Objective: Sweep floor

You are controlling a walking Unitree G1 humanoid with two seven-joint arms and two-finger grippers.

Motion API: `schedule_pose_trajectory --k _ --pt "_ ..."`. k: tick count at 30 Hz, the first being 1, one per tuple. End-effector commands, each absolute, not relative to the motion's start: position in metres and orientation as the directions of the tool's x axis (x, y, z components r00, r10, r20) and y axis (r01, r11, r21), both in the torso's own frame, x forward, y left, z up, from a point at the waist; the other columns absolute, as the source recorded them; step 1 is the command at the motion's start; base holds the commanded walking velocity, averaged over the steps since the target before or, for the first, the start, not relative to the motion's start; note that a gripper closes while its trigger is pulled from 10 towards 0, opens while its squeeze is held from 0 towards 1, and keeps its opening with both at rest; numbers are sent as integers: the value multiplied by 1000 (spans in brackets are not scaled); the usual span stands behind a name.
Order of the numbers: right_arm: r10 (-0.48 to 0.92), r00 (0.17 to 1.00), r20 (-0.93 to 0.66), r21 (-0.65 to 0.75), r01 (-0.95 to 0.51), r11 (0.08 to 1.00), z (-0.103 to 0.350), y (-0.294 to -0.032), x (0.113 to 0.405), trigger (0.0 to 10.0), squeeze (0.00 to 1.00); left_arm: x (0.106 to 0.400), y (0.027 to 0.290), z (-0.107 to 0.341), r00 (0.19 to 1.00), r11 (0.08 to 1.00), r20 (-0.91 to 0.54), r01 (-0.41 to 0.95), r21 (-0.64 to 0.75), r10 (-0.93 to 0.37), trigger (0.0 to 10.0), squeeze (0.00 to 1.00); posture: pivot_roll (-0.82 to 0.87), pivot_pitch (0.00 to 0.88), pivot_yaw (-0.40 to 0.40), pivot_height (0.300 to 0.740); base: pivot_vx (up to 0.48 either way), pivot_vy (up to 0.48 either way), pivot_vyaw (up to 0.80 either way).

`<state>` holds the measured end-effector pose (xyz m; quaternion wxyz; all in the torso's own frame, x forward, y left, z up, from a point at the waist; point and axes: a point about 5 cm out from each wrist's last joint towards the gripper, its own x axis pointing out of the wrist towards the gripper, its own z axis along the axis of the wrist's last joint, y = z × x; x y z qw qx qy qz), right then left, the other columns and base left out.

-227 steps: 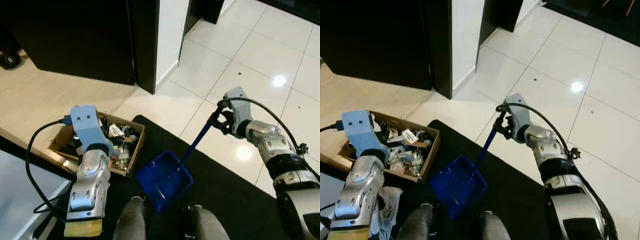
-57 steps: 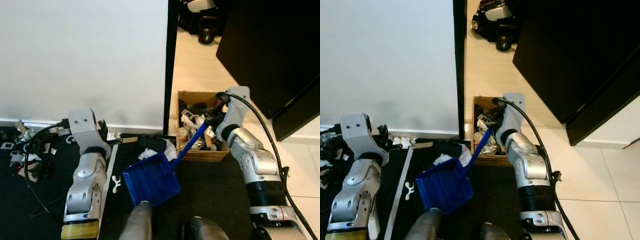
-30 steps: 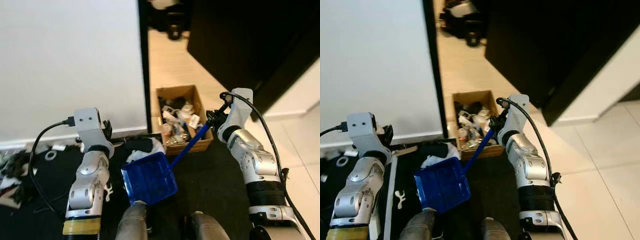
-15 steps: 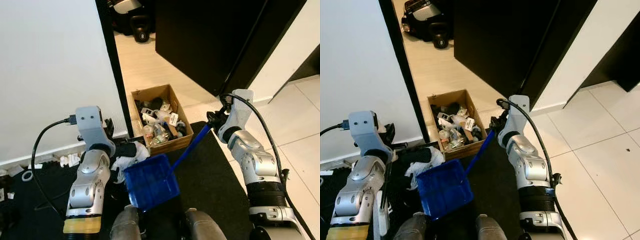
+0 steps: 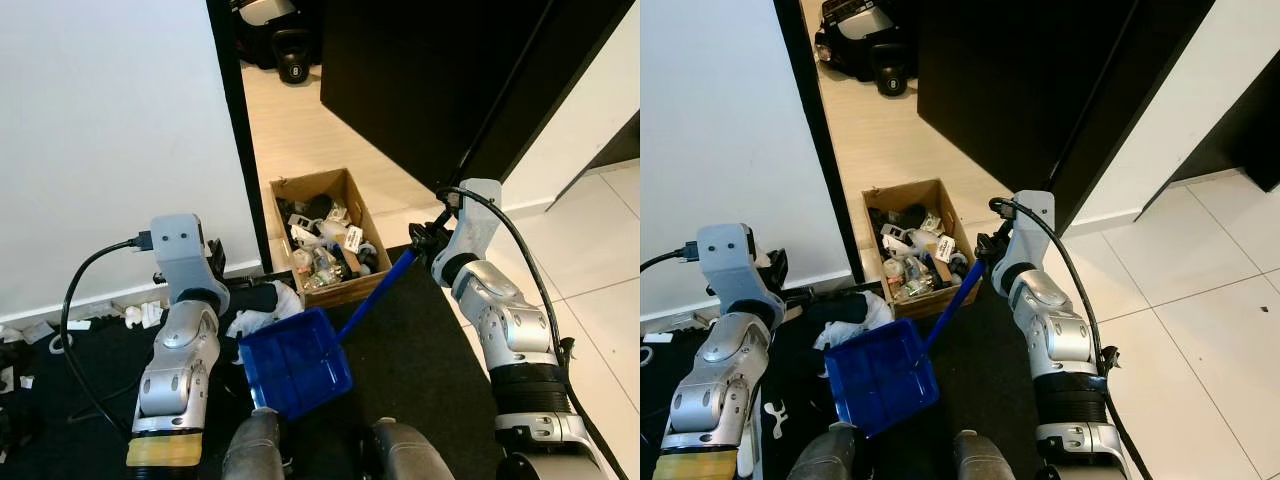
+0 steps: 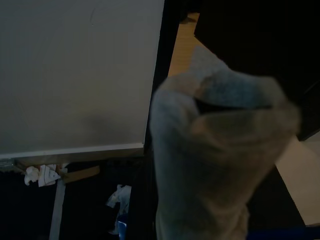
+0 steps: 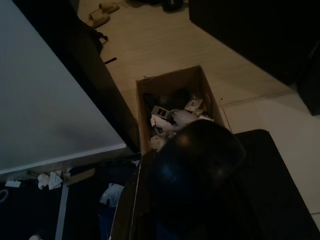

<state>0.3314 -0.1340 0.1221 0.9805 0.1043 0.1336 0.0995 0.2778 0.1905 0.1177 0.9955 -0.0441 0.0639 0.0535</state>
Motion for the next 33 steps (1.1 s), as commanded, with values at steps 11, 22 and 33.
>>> schedule_pose_trajectory --k 11,22,33 --pt "233 943 -237 253 -172 952 122 -133 330 10000 0 279 190 119 986 992 -122 -117 -48 111 10000 0 58 122 -19 740 369 -303 0" --pt "234 943 -238 252 -173 952 122 -134 330 10000 0 278 194 116 981 989 -141 -142 -48 134 10000 0 57 123 -22 740 290 0 0" --pt "234 943 -237 251 -173 952 122 -134 330 10000 0 279 194 116 979 986 -139 -160 -55 151 10000 0 53 121 -20 740 0 0 0"
